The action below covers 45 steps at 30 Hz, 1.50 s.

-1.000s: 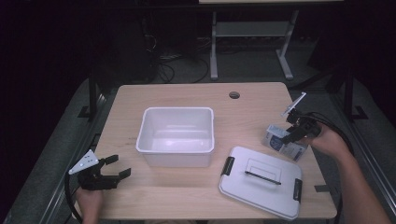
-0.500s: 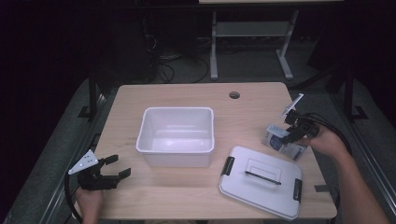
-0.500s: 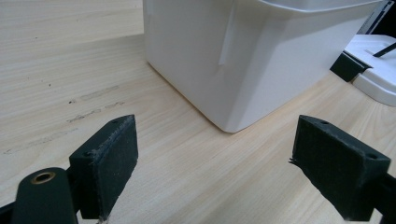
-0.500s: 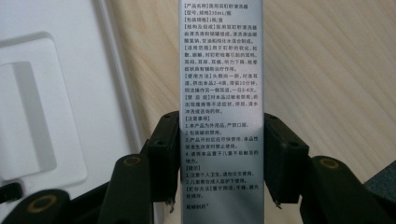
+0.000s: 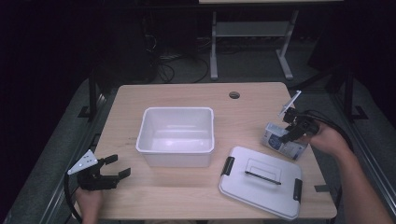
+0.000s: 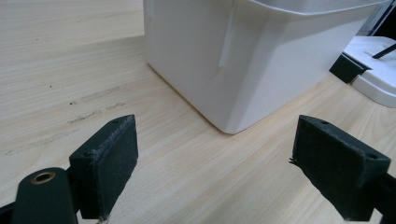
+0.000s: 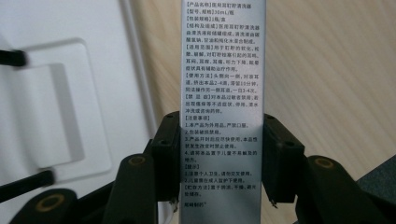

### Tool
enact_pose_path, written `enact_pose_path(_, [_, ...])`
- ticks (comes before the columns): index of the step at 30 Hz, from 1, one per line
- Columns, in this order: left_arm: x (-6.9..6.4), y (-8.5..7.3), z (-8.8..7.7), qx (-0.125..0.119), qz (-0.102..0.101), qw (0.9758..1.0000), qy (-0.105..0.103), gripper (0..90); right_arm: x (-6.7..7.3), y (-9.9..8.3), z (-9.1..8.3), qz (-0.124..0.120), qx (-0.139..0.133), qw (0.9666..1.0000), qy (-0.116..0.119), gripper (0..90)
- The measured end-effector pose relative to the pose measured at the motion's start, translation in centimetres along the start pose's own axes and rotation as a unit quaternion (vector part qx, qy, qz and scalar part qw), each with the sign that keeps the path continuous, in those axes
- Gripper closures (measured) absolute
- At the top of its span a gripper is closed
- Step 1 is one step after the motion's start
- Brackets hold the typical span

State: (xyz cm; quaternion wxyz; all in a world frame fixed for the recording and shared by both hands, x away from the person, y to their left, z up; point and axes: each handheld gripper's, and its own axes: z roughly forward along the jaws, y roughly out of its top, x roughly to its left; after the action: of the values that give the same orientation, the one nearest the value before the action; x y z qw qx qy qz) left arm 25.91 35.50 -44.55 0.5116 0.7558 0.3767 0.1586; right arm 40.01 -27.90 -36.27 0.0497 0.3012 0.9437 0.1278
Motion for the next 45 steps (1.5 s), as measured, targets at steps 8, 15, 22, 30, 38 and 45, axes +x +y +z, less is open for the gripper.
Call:
enact_pose_path(8, [0.0, 0.1, -0.1, -0.003, -0.001, 1.0000, -0.001, 13.4, 2.0, 1.1, -3.0, -0.025, -0.007, 0.9997, -0.001, 55.2])
enact_pose_path(15, [-0.1, 0.1, -0.1, -0.004, 0.000, 1.0000, -0.001, 13.4, 3.3, 1.7, -4.9, -0.033, -0.017, 0.9993, 0.009, 55.2])
enact_pose_path(22, [-0.1, 0.1, 0.0, -0.002, 0.002, 1.0000, -0.001, 13.4, 4.7, 2.6, -6.7, -0.044, -0.042, 0.9978, 0.026, 55.2])
enact_pose_path(30, [-0.1, 0.1, 0.0, -0.002, 0.000, 1.0000, -0.002, 13.4, 6.2, 4.2, -7.9, -0.062, -0.055, 0.9957, 0.041, 55.2])
enact_pose_path(38, [-0.1, 0.1, 0.0, -0.004, -0.001, 1.0000, -0.001, 13.4, 8.0, 6.4, -9.1, -0.085, -0.065, 0.9930, 0.051, 55.2])
enact_pose_path(45, [-0.1, 0.1, 0.0, -0.005, -0.001, 1.0000, -0.002, 13.4, 9.3, 7.7, -10.0, -0.101, -0.068, 0.9911, 0.053, 55.1])
